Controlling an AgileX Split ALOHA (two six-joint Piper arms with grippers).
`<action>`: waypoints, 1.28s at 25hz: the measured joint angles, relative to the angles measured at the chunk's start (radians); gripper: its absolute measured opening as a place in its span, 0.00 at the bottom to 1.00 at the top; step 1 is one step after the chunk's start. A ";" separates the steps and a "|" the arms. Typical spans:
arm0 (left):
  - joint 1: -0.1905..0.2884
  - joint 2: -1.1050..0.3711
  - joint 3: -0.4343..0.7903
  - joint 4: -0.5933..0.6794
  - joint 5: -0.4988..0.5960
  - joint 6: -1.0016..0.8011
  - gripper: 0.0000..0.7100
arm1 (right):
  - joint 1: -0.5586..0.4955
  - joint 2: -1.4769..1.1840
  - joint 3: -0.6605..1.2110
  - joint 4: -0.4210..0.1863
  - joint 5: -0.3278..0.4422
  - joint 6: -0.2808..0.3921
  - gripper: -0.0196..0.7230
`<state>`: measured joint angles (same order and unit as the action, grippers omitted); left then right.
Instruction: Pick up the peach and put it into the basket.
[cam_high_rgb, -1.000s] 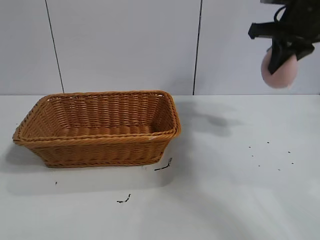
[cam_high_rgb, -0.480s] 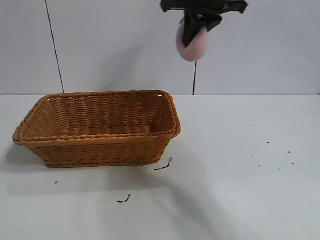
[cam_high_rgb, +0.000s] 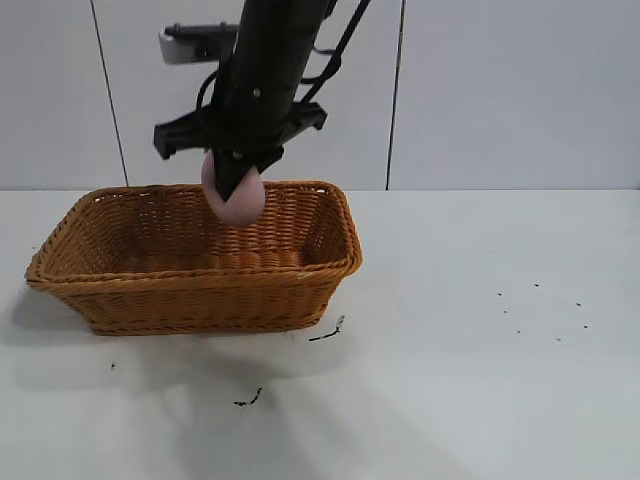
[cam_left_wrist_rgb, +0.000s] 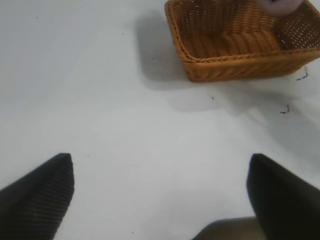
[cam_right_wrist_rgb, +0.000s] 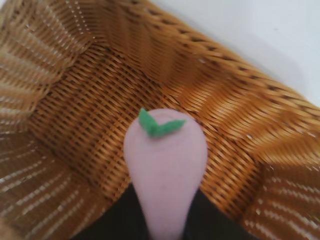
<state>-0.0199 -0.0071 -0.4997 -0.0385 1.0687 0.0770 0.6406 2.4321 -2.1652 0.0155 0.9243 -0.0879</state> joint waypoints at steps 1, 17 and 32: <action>0.000 0.000 0.000 0.000 0.000 0.000 0.97 | 0.000 0.017 0.000 -0.004 -0.003 -0.001 0.07; 0.000 0.000 0.000 0.000 0.000 0.000 0.97 | 0.000 -0.018 0.000 -0.015 0.050 -0.002 0.95; 0.000 0.000 0.000 0.000 0.000 0.000 0.97 | -0.358 -0.140 0.000 -0.009 0.121 0.012 0.95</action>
<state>-0.0199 -0.0071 -0.4997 -0.0385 1.0687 0.0770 0.2821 2.2919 -2.1652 0.0062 1.0454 -0.0760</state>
